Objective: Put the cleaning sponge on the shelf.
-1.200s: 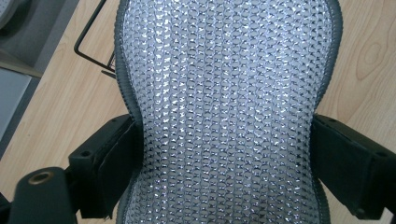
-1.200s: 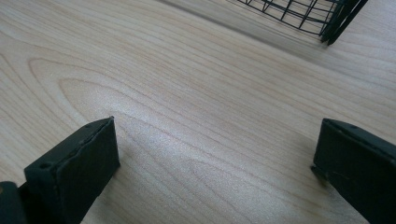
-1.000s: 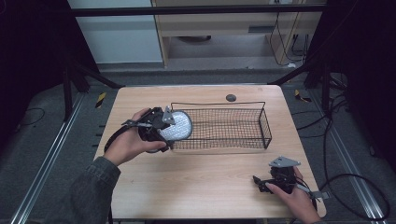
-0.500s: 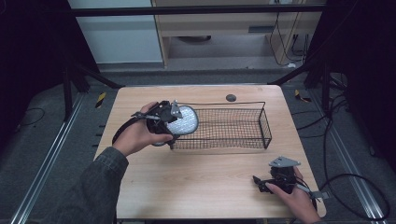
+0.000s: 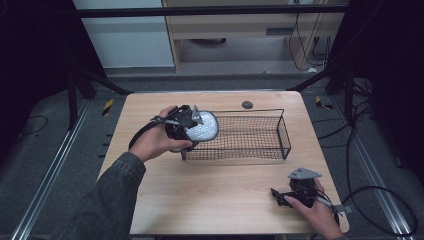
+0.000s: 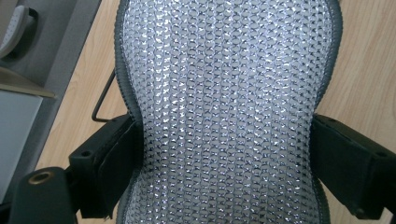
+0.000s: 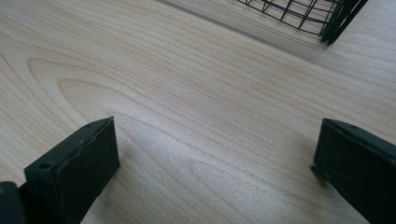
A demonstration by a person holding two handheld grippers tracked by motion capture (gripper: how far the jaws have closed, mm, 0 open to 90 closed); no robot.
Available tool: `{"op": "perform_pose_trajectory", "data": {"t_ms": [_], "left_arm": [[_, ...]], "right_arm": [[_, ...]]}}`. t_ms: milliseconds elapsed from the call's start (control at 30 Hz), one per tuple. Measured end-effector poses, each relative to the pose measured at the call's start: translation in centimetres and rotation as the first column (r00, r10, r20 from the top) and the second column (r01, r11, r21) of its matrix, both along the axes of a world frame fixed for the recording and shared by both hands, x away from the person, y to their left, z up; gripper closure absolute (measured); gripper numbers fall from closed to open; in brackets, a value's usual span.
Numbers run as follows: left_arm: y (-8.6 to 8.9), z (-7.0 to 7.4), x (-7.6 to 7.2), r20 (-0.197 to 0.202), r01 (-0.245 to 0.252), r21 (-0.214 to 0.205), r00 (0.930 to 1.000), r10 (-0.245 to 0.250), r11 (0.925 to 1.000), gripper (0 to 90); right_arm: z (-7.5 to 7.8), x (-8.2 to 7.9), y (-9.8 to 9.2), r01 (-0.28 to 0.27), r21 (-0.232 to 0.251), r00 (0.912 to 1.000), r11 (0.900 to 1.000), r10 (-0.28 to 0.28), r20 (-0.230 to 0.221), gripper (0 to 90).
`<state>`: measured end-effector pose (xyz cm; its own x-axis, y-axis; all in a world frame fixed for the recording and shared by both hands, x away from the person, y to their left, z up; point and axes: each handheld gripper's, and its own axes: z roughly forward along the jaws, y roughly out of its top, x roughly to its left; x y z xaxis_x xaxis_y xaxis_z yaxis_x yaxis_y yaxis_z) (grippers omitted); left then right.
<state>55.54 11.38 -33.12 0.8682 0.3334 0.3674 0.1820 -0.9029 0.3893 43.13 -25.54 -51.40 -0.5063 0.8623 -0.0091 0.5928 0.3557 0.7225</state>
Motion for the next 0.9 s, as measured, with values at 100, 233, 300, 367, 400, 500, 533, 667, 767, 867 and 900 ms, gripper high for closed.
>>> {"op": "perform_pose_trajectory", "data": {"t_ms": [100, 233, 300, 367, 400, 500, 533, 667, 767, 867, 900], "left_arm": [[-0.6, -0.1, 0.3, 0.004, 0.011, -0.001, 0.9999, -0.011, 0.9999, 11.4], [-1.4, -0.3, 0.7, 0.003, 0.03, 0.003, 0.9996, -0.03, 0.9996, 11.4], [-1.8, -0.5, 0.8, 0.007, 0.039, 0.005, 0.9992, -0.039, 0.9992, 11.3], [-2.2, -0.7, 1.0, 0.006, 0.05, 0.002, 0.9987, -0.05, 0.9988, 11.3], [-2.4, -0.8, 1.1, 0.003, 0.053, 0.006, 0.9986, -0.053, 0.9986, 11.3], [-3.0, -1.1, 1.4, 0.003, 0.059, 0.017, 0.9982, -0.059, 0.9981, 11.3], [-3.1, -1.2, 1.5, 0.007, 0.062, 0.018, 0.998, -0.062, 0.9979, 11.3], [-3.7, -1.6, 1.7, -0.006, 0.068, 0.015, 0.9977, -0.068, 0.9976, 11.2], [-3.8, -1.7, 1.8, -0.009, 0.07, 0.016, 0.9975, -0.069, 0.9974, 11.2], [-4.1, -1.8, 2.1, -0.011, 0.071, 0.018, 0.9974, -0.071, 0.9973, 11.2], [-4.1, -1.8, 2.1, -0.011, 0.071, 0.018, 0.9974, -0.071, 0.9973, 11.2]], "right_arm": [[0.0, 0.0, 0.0, 0.002, 0.001, 1.0, 1.0, -0.002, -0.002, 0.3], [0.0, 0.0, 0.0, 0.003, 0.002, 1.0, 1.0, -0.003, -0.002, 0.3], [0.0, 0.0, 0.0, 0.002, 0.001, 1.0, 1.0, -0.002, -0.002, 0.3], [0.0, 0.0, 0.0, 0.001, 0.001, 1.0, 1.0, -0.001, -0.002, 0.3], [0.0, 0.0, 0.0, 0.001, 0.001, 1.0, 1.0, -0.001, -0.002, 0.3], [0.0, 0.0, 0.0, 0.001, 0.001, 1.0, 1.0, -0.001, -0.002, 0.3], [0.0, 0.0, 0.0, 0.001, 0.001, 1.0, 1.0, -0.001, -0.002, 0.3], [0.0, 0.0, 0.0, 0.0, 0.0, 1.0, 1.0, 0.0, -0.001, 0.3], [0.0, 0.1, 0.0, 0.0, -0.001, 1.0, 1.0, 0.0, 0.0, 0.3], [0.0, 0.1, 0.0, 0.0, -0.002, 1.0, 1.0, 0.0, 0.0, 0.3], [0.0, 0.1, 0.0, 0.0, -0.002, 1.0, 1.0, 0.0, 0.0, 0.3]]}}
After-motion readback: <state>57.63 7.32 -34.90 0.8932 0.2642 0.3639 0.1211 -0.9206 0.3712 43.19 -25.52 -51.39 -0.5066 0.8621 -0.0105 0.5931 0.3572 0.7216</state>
